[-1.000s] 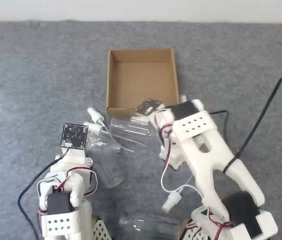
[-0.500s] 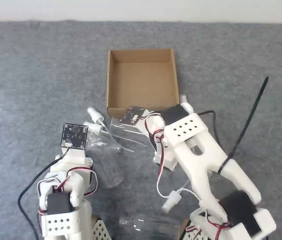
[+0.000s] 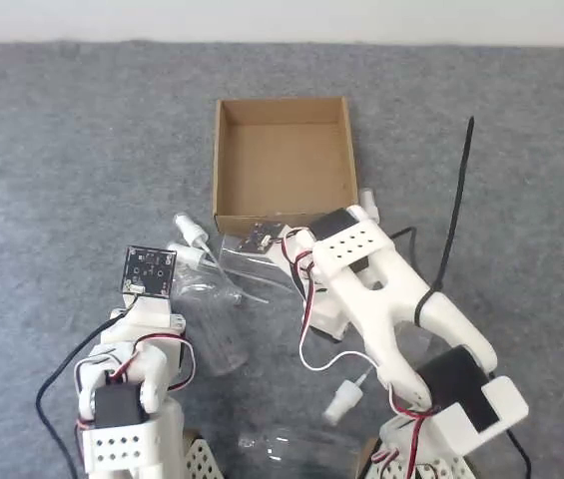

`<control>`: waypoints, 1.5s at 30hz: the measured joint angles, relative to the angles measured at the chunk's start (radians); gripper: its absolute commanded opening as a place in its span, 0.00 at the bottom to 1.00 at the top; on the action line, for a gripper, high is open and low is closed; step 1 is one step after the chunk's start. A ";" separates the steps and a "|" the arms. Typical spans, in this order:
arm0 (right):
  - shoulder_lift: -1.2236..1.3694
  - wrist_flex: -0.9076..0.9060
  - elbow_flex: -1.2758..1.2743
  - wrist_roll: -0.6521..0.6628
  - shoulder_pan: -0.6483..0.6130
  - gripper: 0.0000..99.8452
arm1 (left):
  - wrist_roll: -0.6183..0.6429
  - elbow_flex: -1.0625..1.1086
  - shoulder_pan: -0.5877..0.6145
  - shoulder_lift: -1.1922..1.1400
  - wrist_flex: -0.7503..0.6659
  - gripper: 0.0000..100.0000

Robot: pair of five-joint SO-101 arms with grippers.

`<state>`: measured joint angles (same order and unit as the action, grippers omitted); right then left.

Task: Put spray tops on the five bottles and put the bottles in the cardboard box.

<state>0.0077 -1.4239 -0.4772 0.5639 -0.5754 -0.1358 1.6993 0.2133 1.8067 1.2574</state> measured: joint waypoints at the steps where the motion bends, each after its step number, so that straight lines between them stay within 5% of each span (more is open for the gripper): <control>1: 0.002 0.000 0.000 0.000 0.000 0.23 | 0.000 0.000 0.000 0.000 0.000 0.01; 16: 0.112 0.000 0.005 0.109 0.080 0.22 | 0.000 0.000 0.000 0.000 0.000 0.01; 23: 0.112 0.000 0.031 0.112 0.081 0.13 | 0.000 0.000 0.000 0.000 0.000 0.01; 39: 0.112 0.000 0.184 -0.275 0.117 0.15 | 0.000 0.000 0.000 0.000 0.000 0.01; 45: 0.112 0.000 0.184 -0.336 0.115 0.29 | 0.000 0.000 0.000 0.000 0.000 0.01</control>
<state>0.1197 -1.4239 -0.2931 0.2279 -0.4603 -0.1358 1.6993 0.2133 1.8067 1.2574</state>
